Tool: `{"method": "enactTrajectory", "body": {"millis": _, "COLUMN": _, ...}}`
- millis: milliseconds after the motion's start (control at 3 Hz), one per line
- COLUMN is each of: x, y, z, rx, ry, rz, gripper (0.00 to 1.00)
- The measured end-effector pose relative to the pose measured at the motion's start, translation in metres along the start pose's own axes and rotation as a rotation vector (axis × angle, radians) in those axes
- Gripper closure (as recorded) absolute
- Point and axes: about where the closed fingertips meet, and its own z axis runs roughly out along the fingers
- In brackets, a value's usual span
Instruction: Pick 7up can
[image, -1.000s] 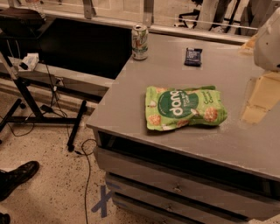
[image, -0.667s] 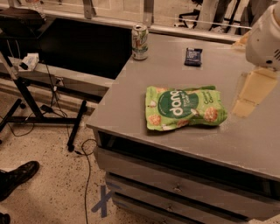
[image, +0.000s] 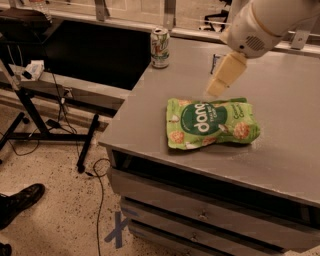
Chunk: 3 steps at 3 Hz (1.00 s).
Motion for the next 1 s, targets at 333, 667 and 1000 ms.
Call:
{"method": "enactTrajectory", "body": {"millis": 333, "x": -0.031, "y": -0.041, "z": 0.05, "rx": 0.018, "ry": -0.127, "rz": 0.076, "gripper": 0.0}}
{"method": "enactTrajectory", "body": {"millis": 667, "x": -0.042, "y": -0.081, "z": 0.095, "rx": 0.051, "ry": -0.264, "rz": 0.178, "gripper": 0.0}}
{"method": "enactTrajectory", "body": {"millis": 1000, "x": -0.043, "y": -0.081, "z": 0.095, "rx": 0.05, "ry": -0.263, "rz": 0.177, "gripper": 0.0}}
